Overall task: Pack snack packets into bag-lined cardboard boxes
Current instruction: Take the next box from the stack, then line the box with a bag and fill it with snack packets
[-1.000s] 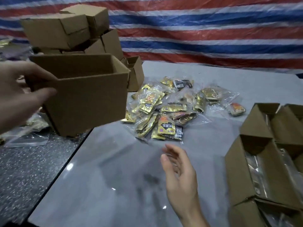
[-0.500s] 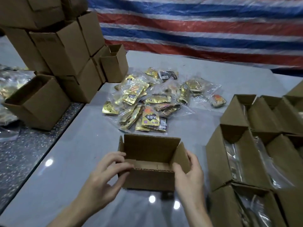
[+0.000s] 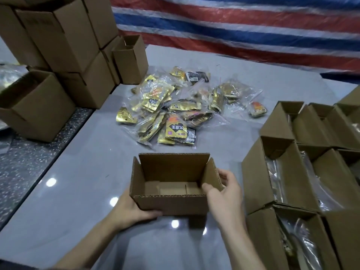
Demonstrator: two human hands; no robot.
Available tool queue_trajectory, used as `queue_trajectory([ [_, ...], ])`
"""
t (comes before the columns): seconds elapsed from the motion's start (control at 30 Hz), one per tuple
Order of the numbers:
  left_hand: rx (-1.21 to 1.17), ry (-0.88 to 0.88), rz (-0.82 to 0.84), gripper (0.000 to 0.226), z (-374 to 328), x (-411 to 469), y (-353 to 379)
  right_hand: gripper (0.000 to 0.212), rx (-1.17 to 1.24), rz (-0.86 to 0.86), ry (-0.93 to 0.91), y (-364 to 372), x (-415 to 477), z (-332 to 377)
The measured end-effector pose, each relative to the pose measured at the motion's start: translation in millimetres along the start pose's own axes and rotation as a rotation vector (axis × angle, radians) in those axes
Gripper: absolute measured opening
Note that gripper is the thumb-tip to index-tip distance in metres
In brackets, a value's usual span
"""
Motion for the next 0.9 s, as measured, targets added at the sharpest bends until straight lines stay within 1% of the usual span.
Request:
queue_trajectory([
  [0.1, 0.174, 0.033, -0.012, 0.078, 11.7, 3.9, 2.4, 0.040, -0.059, -0.101, -0.070, -5.0, 2.7, 22.9],
  [0.2, 0.213, 0.098, -0.016, 0.081, 13.9, 5.9, 3.6, 0.031, -0.037, -0.190, -0.214, -7.6, 11.2, 59.7],
  [0.33, 0.276, 0.108, -0.049, 0.072, 14.0, 6.4, 2.0, 0.015, -0.033, -0.110, -0.325, 5.7, 30.6, 106.2],
  [0.4, 0.277, 0.100, -0.067, 0.069, 13.4, 5.8, 3.0, 0.014, -0.041, -0.031, -0.341, 18.6, 45.3, 125.4],
  [0.47, 0.261, 0.090, -0.102, 0.072, 14.2, 5.6, 3.8, 0.018, -0.085, 0.050, -0.294, 33.4, 65.9, 138.1],
  [0.53, 0.268, 0.105, -0.136, 0.073, 12.2, 5.9, 4.1, 0.007, -0.125, 0.104, -0.228, 47.0, 91.4, 145.0],
  [0.6, 0.268, 0.131, -0.147, 0.072, 6.5, 5.0, 4.1, 0.024, -0.158, 0.097, -0.189, 56.3, 118.0, 146.9],
  [0.63, 0.269, 0.140, -0.151, 0.072, 4.4, 4.1, 3.6, 0.023, -0.157, 0.088, -0.163, 60.4, 131.5, 145.2],
  [0.7, 0.283, 0.138, -0.150, 0.073, 1.5, 3.6, 3.0, 0.006, -0.179, 0.089, -0.095, 67.3, 156.5, 133.5],
  [0.73, 0.289, 0.141, -0.151, 0.075, 1.2, 3.4, 2.7, 0.008, -0.216, 0.111, -0.060, 71.0, 167.4, 123.8],
  [0.8, 0.280, 0.157, -0.160, 0.076, 0.9, 3.0, 1.3, 0.014, -0.370, 0.193, -0.019, 78.5, 188.3, 100.8],
  [0.83, 0.278, 0.164, -0.159, 0.075, 0.0, 3.2, 0.4, 0.014, -0.450, 0.233, 0.002, 80.5, 197.3, 89.1],
  [0.87, 0.284, 0.171, -0.154, 0.073, -0.8, 3.7, 0.2, 0.009, -0.512, 0.256, 0.033, 80.9, 206.8, 76.9],
  [0.9, 0.290, 0.179, -0.150, 0.073, -0.8, 4.5, 0.6, 0.006, -0.565, 0.254, 0.063, 79.2, 216.5, 65.9],
])
Point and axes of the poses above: each hand's wrist, its own x-axis towards the middle knuckle, its own y-axis out of the palm, z = x × y, the point moved 4 cm from there along x, towards the middle knuckle, and after that the axes turned 3 degrees about z, right-handed, at the moved point
